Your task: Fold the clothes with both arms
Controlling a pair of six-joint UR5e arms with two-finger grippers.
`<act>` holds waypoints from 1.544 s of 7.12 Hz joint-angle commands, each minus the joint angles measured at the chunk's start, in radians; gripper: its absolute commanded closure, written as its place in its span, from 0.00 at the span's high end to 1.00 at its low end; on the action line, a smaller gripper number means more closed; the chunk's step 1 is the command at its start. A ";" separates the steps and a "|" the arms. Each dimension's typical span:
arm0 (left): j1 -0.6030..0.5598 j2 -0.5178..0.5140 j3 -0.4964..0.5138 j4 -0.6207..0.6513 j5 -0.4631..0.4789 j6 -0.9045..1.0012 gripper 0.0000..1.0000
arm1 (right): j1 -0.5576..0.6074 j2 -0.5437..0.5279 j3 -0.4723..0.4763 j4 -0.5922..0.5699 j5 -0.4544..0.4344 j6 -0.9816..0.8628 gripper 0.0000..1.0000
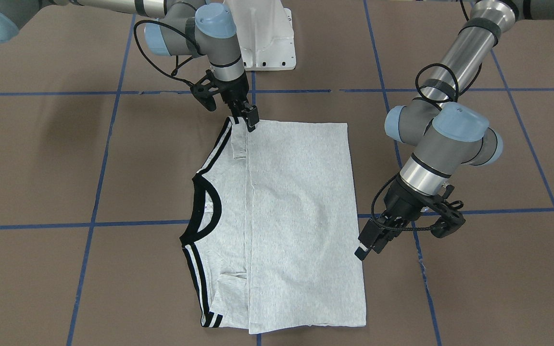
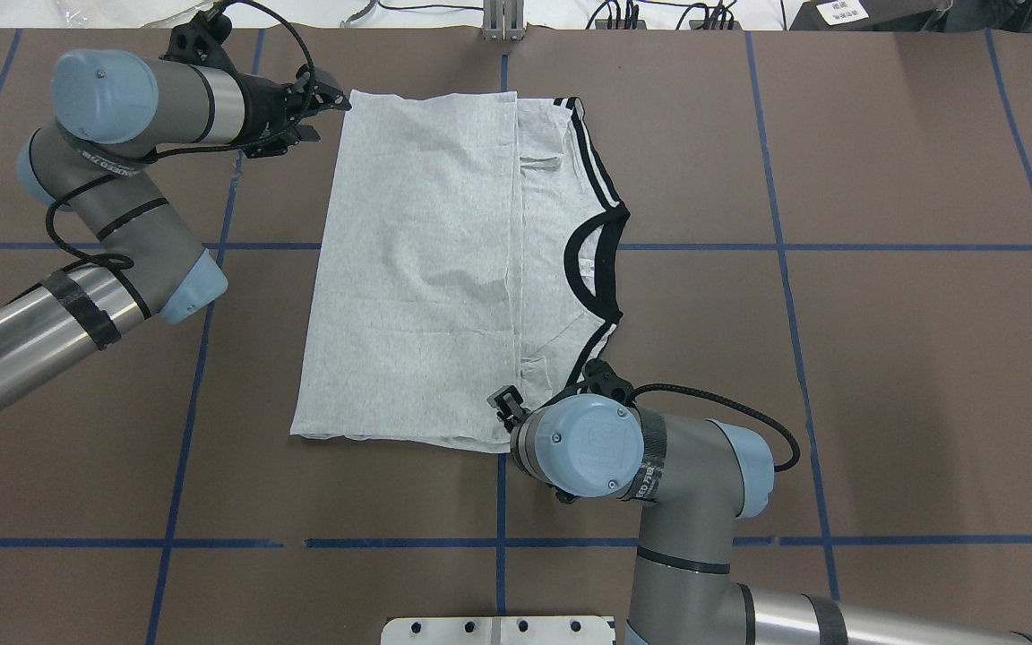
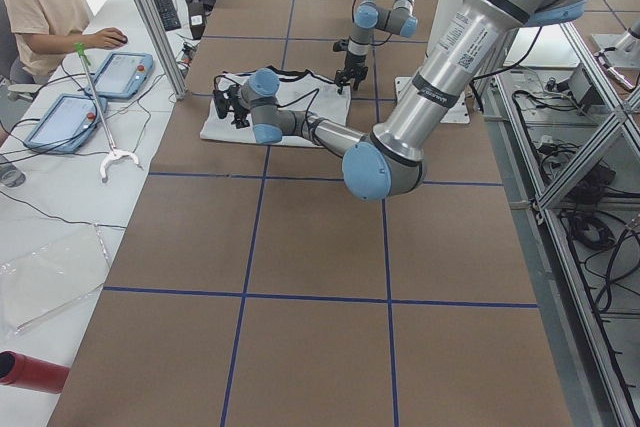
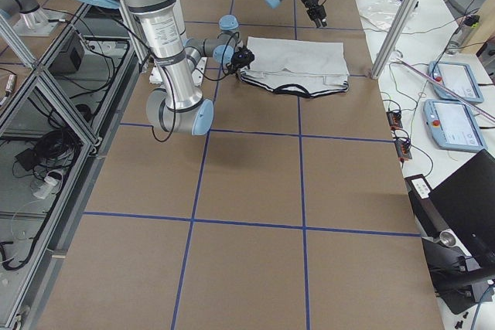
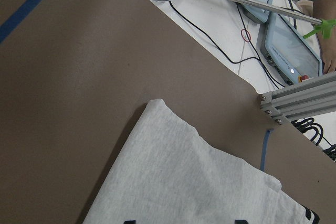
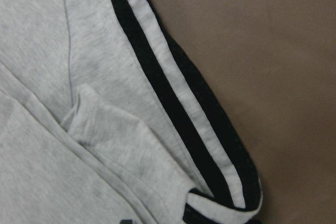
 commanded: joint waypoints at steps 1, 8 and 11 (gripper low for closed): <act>0.001 0.002 0.001 -0.001 0.001 0.000 0.71 | 0.002 0.003 0.006 0.000 0.000 0.000 0.00; 0.089 0.141 -0.221 0.008 0.001 -0.084 0.83 | 0.030 -0.099 0.160 0.000 0.023 0.000 0.00; 0.256 0.241 -0.518 0.239 0.051 -0.197 0.90 | 0.021 -0.127 0.190 0.000 0.024 0.003 0.00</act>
